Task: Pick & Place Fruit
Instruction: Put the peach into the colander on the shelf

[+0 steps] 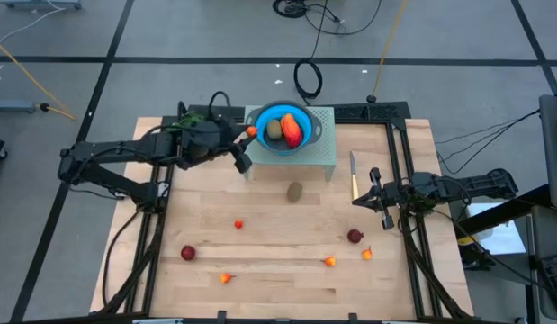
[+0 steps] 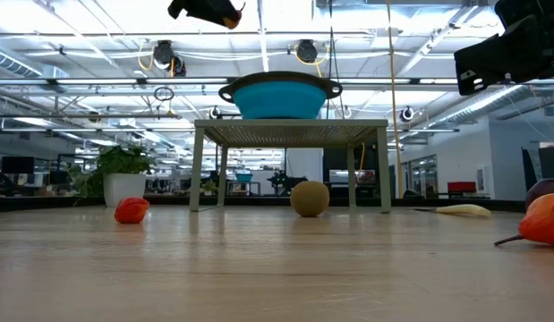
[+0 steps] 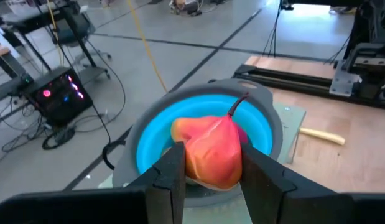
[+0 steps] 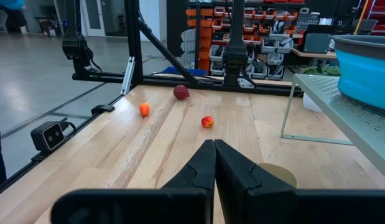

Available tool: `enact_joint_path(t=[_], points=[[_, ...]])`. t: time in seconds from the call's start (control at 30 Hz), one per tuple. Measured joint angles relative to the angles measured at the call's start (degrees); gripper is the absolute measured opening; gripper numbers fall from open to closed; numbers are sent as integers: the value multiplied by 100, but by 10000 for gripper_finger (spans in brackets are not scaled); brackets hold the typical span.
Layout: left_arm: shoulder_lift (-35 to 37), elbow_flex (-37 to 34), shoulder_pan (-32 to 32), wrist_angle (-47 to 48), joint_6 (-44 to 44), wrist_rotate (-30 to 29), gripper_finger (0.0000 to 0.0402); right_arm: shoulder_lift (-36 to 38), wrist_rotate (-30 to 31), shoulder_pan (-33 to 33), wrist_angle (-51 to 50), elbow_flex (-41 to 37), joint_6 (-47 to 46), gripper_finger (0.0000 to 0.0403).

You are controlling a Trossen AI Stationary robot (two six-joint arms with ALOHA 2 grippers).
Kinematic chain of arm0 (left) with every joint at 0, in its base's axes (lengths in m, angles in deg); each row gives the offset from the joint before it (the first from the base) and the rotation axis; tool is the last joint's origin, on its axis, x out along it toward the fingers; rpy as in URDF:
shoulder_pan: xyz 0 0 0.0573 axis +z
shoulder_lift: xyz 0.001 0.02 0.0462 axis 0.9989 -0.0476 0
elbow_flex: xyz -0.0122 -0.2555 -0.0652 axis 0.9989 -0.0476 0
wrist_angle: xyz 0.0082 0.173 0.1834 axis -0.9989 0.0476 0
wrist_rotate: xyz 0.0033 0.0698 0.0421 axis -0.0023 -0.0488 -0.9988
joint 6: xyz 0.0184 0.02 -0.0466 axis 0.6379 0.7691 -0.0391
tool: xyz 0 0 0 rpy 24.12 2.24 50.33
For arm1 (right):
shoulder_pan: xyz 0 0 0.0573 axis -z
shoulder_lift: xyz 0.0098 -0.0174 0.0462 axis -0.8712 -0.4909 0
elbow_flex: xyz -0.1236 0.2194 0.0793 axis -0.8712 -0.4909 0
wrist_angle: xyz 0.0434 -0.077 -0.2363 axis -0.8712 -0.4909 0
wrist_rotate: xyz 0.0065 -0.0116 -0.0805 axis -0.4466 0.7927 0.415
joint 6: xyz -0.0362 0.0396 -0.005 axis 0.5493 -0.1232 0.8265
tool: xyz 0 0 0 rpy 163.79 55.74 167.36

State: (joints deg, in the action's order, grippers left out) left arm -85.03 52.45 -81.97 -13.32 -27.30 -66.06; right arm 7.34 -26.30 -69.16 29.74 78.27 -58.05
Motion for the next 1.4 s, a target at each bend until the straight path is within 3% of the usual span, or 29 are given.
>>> enact_joint_path(t=[0.27, 0.53, 1.0, 1.4], points=[[0, 0, 154, -25, -74, 141, 118, 0, 0, 0, 0, -1, -1, 0], [-215, 51, 411, -356, -9, 700, 118, 0, 0, -1, 0, 0, -1, 0], [-1837, 2048, 676, 1180, 964, 708, 118, -2, 0, 0, 0, 0, -1, 0], [-2449, 2262, 942, 1270, 1018, 1668, 118, -2, -1, 0, -4, 0, -1, 0]])
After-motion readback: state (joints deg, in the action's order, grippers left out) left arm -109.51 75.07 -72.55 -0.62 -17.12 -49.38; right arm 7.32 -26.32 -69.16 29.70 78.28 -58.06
